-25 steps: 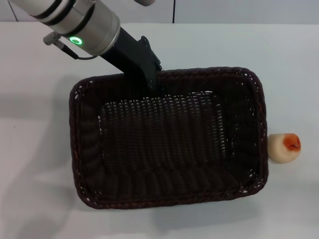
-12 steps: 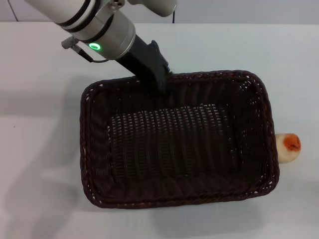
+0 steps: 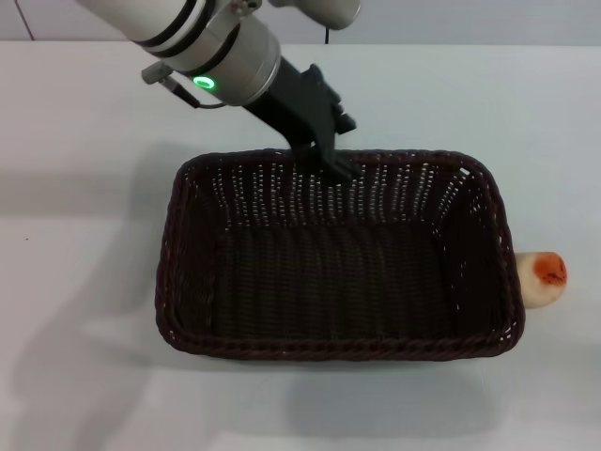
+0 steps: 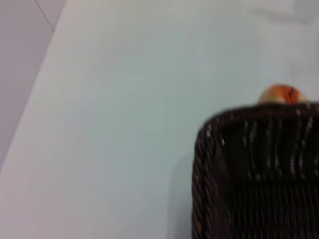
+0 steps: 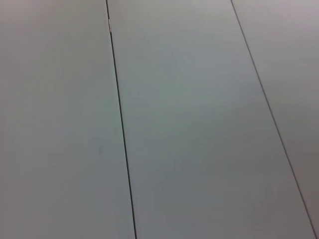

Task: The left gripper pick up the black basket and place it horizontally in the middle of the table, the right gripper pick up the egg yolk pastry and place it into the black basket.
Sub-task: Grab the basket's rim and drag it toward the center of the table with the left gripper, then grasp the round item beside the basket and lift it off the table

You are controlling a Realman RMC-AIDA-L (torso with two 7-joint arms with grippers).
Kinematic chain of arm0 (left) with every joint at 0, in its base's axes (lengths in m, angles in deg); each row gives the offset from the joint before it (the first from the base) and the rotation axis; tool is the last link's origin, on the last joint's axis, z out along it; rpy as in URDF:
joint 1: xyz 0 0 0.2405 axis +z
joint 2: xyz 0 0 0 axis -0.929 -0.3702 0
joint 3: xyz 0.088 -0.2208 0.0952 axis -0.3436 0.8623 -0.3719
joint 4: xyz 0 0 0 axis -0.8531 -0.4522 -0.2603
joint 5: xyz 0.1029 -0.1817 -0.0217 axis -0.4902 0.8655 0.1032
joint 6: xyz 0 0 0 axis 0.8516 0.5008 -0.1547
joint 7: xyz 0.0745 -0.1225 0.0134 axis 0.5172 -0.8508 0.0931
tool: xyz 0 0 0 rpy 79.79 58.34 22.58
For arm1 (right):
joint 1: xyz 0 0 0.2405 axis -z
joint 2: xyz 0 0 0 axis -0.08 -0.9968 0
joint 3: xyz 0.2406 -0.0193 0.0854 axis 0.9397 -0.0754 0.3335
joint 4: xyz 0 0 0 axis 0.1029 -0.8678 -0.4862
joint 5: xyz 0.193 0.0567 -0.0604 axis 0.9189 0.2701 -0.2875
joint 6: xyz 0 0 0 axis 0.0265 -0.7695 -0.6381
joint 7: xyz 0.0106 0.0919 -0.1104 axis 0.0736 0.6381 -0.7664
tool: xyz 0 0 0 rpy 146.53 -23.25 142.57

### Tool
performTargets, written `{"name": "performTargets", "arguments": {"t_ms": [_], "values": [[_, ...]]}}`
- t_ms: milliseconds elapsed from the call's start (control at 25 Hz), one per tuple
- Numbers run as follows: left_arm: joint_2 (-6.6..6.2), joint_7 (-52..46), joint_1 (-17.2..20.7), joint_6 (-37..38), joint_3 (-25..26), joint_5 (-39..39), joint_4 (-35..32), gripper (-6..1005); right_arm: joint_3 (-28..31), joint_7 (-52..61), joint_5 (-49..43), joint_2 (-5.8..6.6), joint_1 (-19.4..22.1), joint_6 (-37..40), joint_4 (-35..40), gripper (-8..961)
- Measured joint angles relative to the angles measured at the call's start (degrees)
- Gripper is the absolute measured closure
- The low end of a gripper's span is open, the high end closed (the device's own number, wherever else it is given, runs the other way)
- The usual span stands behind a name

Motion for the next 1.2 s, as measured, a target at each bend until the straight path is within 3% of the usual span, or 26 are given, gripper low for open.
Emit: {"name": "performTargets", "arguments": {"t_ms": [280, 480, 600, 760, 920, 1040, 1200], "values": [[-0.08, 1.11, 1.48, 5.49, 0.46, 4.54, 2.73, 374, 0.00, -0.03, 0.34, 0.00, 0.01, 0.00, 0.00, 204], [0.04, 0.84, 5.81, 19.28, -0.33, 5.13, 6.73, 254, 0.00, -0.04, 0.35, 0.00, 0.02, 0.00, 0.06, 204], [0.09, 0.63, 12.33, 37.10, -4.09, 8.41, 10.18, 181, -0.01, -0.06, 0.34, 0.00, 0.17, -0.01, 0.09, 205], [-0.27, 1.20, 21.71, 66.14, -11.88, 14.21, 13.25, 183, -0.05, -0.08, -0.03, 0.00, 0.33, 0.00, 0.31, 206], [-0.39, 0.74, 27.89, 88.44, -19.70, 14.27, 14.17, 186, -0.67, -0.11, -0.11, 0.02, 0.36, -0.18, 0.39, 206], [-0.46, -2.00, 31.02, 102.29, -25.05, 11.05, 13.82, 186, -2.36, -0.18, -0.13, 0.05, 0.12, -0.43, 0.99, 207], [-0.47, -18.54, 33.79, 116.17, -27.03, -0.80, 8.82, 186, -5.18, -0.26, -0.15, 0.16, -0.21, -1.45, 1.42, 208]]}}
